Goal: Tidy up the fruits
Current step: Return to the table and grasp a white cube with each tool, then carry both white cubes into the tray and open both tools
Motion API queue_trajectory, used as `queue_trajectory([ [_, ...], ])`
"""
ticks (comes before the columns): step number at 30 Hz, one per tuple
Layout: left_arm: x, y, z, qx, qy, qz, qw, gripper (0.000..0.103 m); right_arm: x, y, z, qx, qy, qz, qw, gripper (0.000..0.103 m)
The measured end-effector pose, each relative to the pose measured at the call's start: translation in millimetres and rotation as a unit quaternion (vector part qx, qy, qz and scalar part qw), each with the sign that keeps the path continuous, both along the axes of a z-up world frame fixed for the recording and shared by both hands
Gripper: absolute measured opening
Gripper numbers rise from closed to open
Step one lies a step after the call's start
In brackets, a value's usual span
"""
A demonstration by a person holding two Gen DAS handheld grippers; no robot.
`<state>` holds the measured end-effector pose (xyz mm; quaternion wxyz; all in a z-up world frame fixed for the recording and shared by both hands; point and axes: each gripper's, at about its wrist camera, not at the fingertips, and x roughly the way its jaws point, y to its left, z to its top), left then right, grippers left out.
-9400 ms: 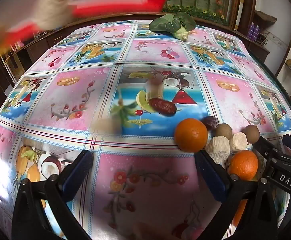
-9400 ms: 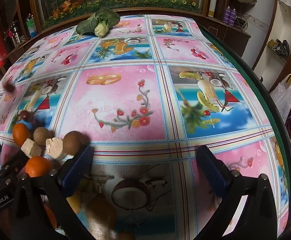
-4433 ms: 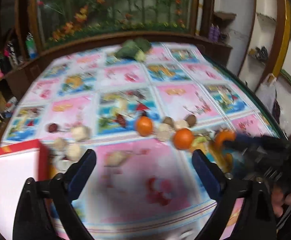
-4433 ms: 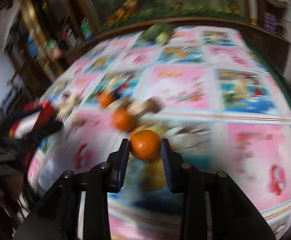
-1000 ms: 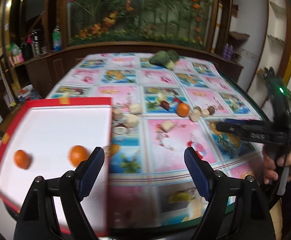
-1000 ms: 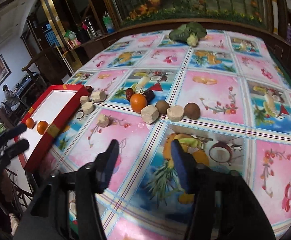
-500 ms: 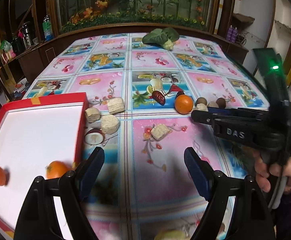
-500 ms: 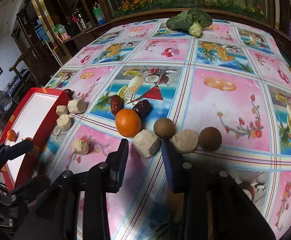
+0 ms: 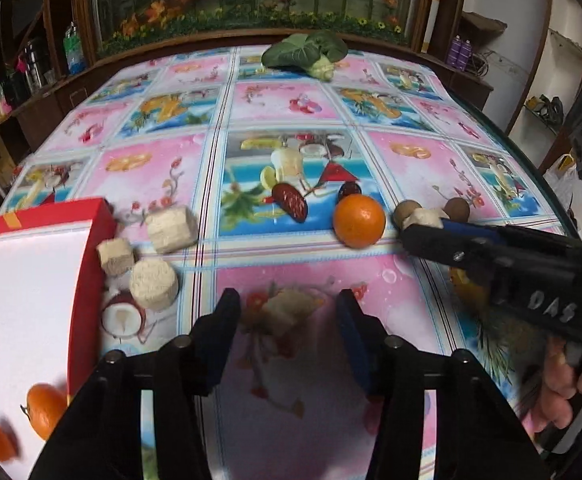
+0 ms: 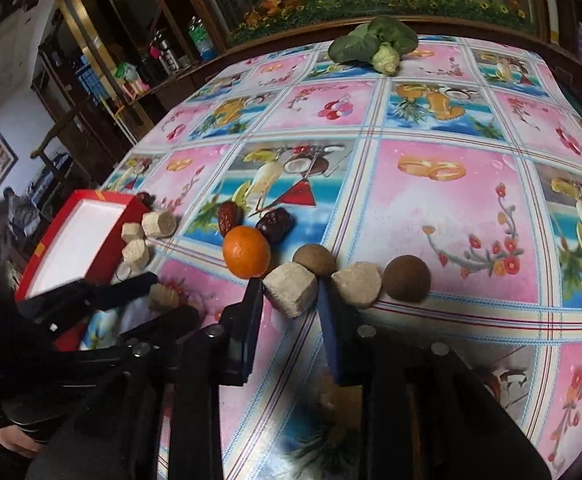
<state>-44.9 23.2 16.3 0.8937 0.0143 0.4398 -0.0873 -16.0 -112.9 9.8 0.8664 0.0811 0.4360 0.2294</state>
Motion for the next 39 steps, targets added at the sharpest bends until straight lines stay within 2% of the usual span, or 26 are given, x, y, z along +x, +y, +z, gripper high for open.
queue_trajectory([
  [3,0.0,-1.8,0.1,-0.003,-0.004,-0.004,1.0000,0.039,-0.6,-2.8,1.0,0.006,0.000,-0.003,1.000,0.030],
  [5,-0.2,-1.6,0.4,-0.008,-0.009,-0.006,0.9999,0.026,-1.0,-2.9,1.3,0.005,-0.001,-0.002,1.000,0.030],
  [6,0.5,-1.9,0.0,-0.009,-0.010,-0.006,0.9999,0.025,-1.1,-2.1,1.5,0.004,-0.002,-0.001,1.000,0.030],
  [12,-3.4,-1.5,5.2,-0.011,-0.019,-0.001,0.9997,0.025,-3.9,-5.3,6.0,0.008,-0.026,-0.005,1.000,0.030],
  [16,-26.4,2.9,24.9,-0.019,-0.049,-0.004,0.9986,0.025,-4.1,-7.3,7.0,0.009,-0.041,-0.012,0.999,0.030],
  [19,-52.2,19.4,46.5,-0.033,-0.075,0.003,0.9966,0.025,-6.7,-8.6,10.9,0.009,-0.063,-0.022,0.998,0.030],
  [23,-91.8,64.4,73.2,-0.030,-0.120,0.042,0.9914,0.025,-18.4,1.8,19.7,0.033,-0.072,-0.022,0.997,0.030],
  [27,-117.0,121.8,81.1,0.005,-0.133,0.097,0.9863,0.025,-56.6,54.7,36.5,0.050,-0.092,0.029,0.994,0.030],
  [31,-126.2,167.2,70.9,0.016,-0.122,0.148,0.9813,0.025,-108.7,137.8,53.7,0.061,-0.108,0.126,0.984,0.030],
  [35,-131.1,194.0,50.2,0.014,-0.102,0.173,0.9795,0.025,-146.9,202.4,56.9,0.031,-0.116,0.209,0.970,0.030],
  [39,-136.1,208.8,36.4,0.003,-0.091,0.184,0.9786,0.025,-157.3,230.3,43.7,0.010,-0.102,0.225,0.969,0.030],
])
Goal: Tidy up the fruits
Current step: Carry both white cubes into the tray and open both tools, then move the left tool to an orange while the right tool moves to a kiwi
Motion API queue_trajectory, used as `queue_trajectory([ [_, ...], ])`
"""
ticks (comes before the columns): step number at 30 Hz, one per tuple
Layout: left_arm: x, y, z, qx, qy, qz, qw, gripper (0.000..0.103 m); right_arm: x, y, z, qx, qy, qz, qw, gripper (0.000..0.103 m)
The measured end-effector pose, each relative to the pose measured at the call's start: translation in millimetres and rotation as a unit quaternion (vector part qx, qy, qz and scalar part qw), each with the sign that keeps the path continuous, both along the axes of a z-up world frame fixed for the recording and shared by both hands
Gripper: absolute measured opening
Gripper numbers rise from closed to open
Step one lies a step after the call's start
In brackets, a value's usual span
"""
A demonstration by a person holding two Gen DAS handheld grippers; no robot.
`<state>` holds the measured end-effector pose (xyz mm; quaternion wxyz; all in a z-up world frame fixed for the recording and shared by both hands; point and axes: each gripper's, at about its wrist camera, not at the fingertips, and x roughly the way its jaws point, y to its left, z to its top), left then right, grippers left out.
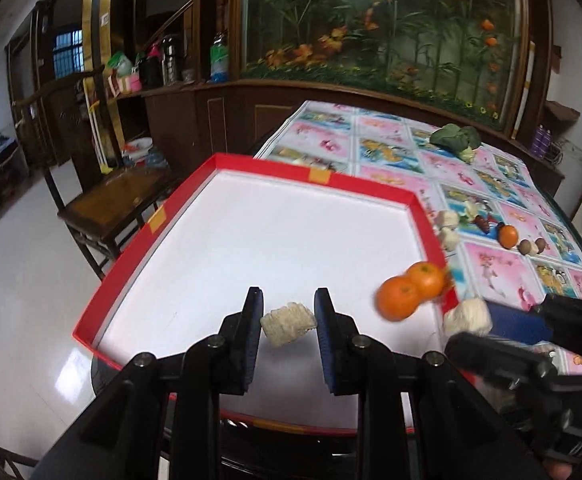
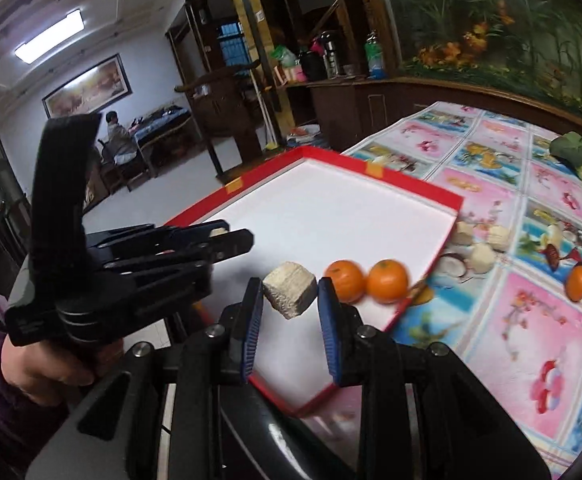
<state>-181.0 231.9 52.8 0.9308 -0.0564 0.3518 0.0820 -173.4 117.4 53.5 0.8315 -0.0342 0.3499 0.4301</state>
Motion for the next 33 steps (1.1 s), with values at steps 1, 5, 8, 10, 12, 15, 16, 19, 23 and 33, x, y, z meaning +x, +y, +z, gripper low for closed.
queue_trajectory([
  [1,1.5,2.0,-3.1,-0.002,0.003,0.000,1.0000,0.025,1.4,3.9,-4.4,-0.009,0.005,-0.002,1.000,0.030],
  [5,4.0,5.8,-8.3,0.000,0.007,0.000,1.0000,0.025,4.9,10.8,-17.1,-0.033,0.026,-0.006,0.999,0.030],
  [8,5.3,8.8,-13.2,0.002,0.013,-0.002,0.9999,0.025,5.4,14.3,-25.7,-0.046,0.034,-0.010,0.998,0.030],
  [10,6.9,8.6,-16.7,0.003,0.018,-0.002,0.9998,0.025,7.0,15.6,-30.3,-0.052,0.041,-0.014,0.998,0.030],
  [12,8.1,9.9,-19.9,0.006,0.023,0.001,0.9997,0.025,8.1,17.1,-35.0,-0.058,0.043,-0.018,0.997,0.030],
  [15,8.3,12.4,-23.1,0.014,0.030,0.003,0.9994,0.026,7.6,19.0,-34.8,-0.062,0.036,-0.017,0.997,0.030],
  [16,8.6,12.8,-24.4,0.018,0.032,0.008,0.9993,0.026,8.0,20.1,-35.2,-0.065,0.033,-0.016,0.997,0.030],
  [19,7.9,12.2,-25.3,0.028,0.035,0.011,0.9989,0.027,7.4,20.7,-35.9,-0.067,0.027,-0.015,0.997,0.030],
  [23,8.7,10.8,-26.6,0.037,0.040,0.011,0.9984,0.035,7.3,15.4,-34.2,-0.058,0.033,-0.018,0.998,0.031],
  [33,7.1,-2.2,-9.6,0.056,0.023,0.020,0.9980,0.061,23.3,-42.6,-15.2,0.006,0.033,-0.065,0.997,0.034],
])
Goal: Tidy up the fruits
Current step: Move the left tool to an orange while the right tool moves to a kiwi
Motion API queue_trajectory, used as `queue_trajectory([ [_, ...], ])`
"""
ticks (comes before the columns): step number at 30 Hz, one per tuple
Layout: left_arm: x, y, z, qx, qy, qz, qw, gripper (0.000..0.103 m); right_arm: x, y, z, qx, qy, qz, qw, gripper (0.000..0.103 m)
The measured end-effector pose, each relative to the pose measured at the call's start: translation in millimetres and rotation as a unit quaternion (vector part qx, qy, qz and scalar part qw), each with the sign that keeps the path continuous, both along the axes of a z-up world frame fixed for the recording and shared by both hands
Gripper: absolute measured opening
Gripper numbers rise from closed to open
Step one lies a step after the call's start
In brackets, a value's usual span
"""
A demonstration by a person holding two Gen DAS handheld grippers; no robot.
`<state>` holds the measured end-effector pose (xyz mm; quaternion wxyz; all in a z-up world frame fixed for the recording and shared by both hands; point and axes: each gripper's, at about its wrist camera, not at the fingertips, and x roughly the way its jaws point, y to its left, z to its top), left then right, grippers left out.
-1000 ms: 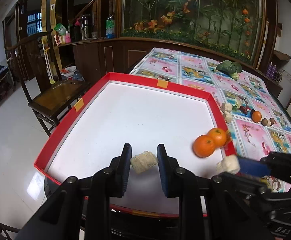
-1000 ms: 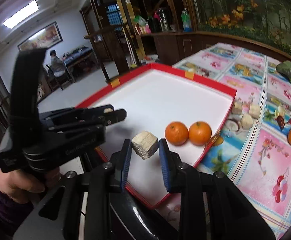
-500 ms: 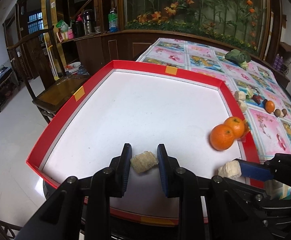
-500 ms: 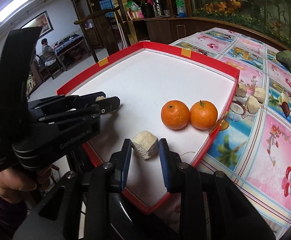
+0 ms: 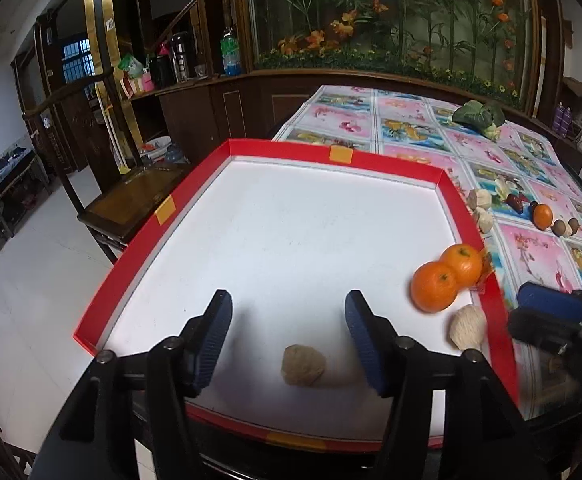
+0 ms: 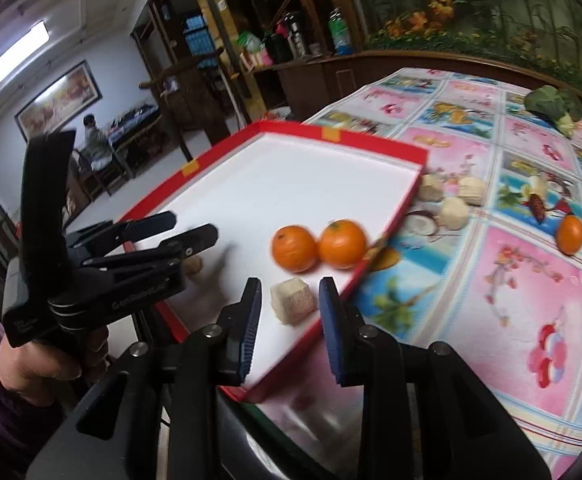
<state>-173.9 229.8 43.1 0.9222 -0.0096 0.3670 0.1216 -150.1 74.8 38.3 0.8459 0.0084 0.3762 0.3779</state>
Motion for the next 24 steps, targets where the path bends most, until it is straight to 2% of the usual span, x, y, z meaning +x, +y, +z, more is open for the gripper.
queue_trajectory([
  [2,0.2,-6.3,5.4,0.005,-0.006,-0.006,1.0000,0.063,5.9,-16.5,4.1,0.009,-0.005,-0.019,1.000,0.037],
  [13,7.8,-52.3,29.8,0.038,-0.027,-0.043,0.9980,0.064,29.1,-108.2,18.0,0.045,-0.013,-0.114,0.992,0.037],
  [24,22.4,-88.6,37.4,0.058,-0.029,-0.070,0.9955,0.064,41.2,-174.2,24.7,0.062,-0.022,-0.172,0.983,0.037],
])
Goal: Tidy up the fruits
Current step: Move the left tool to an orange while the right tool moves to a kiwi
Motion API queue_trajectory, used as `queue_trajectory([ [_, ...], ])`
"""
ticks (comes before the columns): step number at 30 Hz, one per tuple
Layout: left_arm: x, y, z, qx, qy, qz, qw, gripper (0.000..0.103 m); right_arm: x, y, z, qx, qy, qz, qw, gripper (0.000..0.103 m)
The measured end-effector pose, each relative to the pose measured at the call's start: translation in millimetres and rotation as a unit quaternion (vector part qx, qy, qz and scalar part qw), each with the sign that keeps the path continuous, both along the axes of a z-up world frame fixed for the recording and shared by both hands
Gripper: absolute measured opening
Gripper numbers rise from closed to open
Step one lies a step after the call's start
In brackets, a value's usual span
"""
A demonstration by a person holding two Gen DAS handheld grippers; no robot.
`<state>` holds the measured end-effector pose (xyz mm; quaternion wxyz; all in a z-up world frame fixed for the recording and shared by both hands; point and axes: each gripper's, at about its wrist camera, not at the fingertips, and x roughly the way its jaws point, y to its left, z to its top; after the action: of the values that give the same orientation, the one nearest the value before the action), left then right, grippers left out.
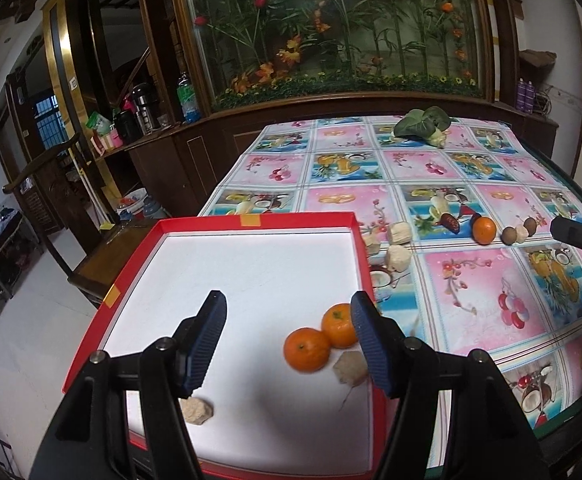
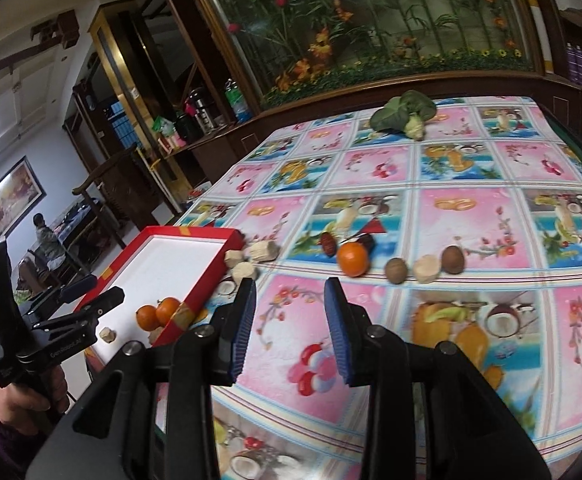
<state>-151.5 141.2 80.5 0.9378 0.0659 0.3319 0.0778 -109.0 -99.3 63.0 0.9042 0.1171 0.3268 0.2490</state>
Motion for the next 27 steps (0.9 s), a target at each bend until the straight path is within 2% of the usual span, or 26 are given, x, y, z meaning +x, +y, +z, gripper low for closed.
queue_trajectory([
  [18,31.3,-51.2,-3.1,0.016,0.011,-0.044,0.9989,0.064,19.8,-64.2,-6.3,-0.015,0.008,-0.045,0.999,0.037],
  [24,45.8,-85.6,-14.4,-0.012,0.037,-0.108,0.9934,0.064,40.3,-83.9,-29.7,-0.066,0.052,-0.059,0.995,0.037],
  [27,57.1,-100.5,-23.2,-0.024,0.056,-0.129,0.9898,0.064,52.4,-86.5,-38.4,-0.074,0.073,-0.055,0.993,0.037],
])
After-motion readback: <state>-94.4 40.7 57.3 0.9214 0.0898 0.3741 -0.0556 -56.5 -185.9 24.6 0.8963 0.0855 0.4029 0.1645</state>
